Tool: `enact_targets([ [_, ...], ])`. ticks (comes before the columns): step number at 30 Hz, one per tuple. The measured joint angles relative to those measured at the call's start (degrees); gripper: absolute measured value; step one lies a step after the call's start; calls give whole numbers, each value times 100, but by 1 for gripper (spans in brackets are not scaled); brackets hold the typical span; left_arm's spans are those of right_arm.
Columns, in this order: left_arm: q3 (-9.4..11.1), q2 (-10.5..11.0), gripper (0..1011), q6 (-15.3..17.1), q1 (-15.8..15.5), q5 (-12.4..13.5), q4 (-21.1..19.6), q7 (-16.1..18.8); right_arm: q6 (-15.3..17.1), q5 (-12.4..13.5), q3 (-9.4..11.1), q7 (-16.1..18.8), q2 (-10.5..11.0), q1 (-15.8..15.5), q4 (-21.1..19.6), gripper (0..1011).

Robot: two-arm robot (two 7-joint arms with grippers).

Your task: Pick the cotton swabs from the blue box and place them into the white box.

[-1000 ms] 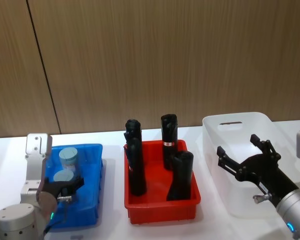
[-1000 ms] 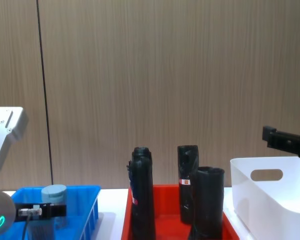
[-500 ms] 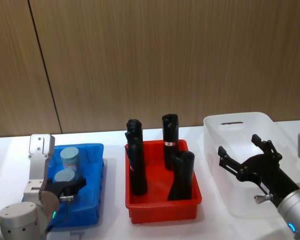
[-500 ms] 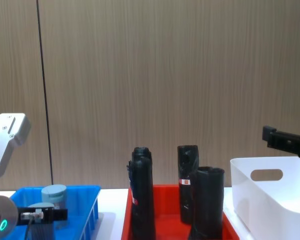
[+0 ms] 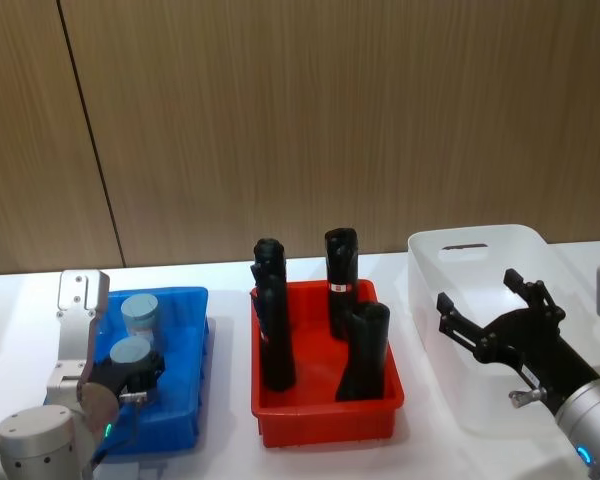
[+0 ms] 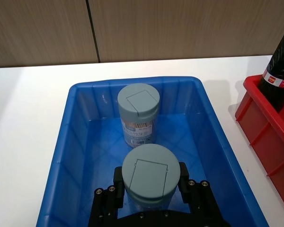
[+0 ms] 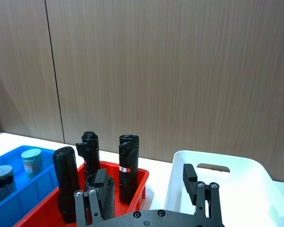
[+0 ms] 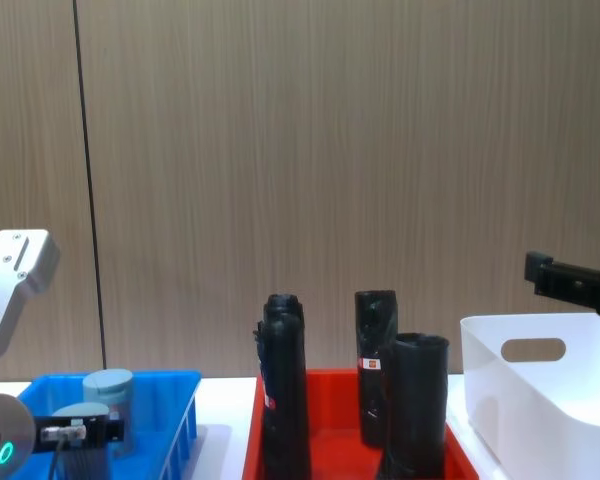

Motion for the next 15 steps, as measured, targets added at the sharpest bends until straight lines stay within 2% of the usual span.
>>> enact_targets([
  [8,-17,34,664,-95,93,72,-198,6,0,0,0,0,0,0,0,1002],
  [15,-24,143,664,-249,315,240,-718,25,0,0,0,0,0,0,0,1002],
])
